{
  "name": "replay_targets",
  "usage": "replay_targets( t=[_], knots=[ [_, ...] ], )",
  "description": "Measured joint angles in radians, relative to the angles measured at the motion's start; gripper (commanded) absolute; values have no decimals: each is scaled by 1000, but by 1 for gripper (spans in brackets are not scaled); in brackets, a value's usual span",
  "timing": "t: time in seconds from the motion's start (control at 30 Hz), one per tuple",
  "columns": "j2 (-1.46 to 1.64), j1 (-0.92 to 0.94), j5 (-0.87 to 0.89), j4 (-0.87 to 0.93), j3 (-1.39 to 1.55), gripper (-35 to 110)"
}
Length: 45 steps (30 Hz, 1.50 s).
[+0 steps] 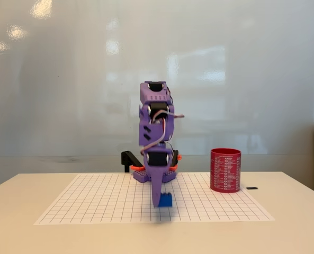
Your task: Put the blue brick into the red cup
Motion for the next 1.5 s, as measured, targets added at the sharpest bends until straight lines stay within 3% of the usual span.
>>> replay_targets(
  t=[0.27,0.47,0.73,1.03,1.23,1.5],
  knots=[
    [362,-9,-141,5,-12,-1],
    [664,-173,-183,199,-38,-1],
    [802,-523,-54,449,-40,-1],
    [891,-904,143,591,-40,-1],
    [868,-1138,267,601,-40,-1],
    [870,-1164,318,488,124,-1]
  ],
)
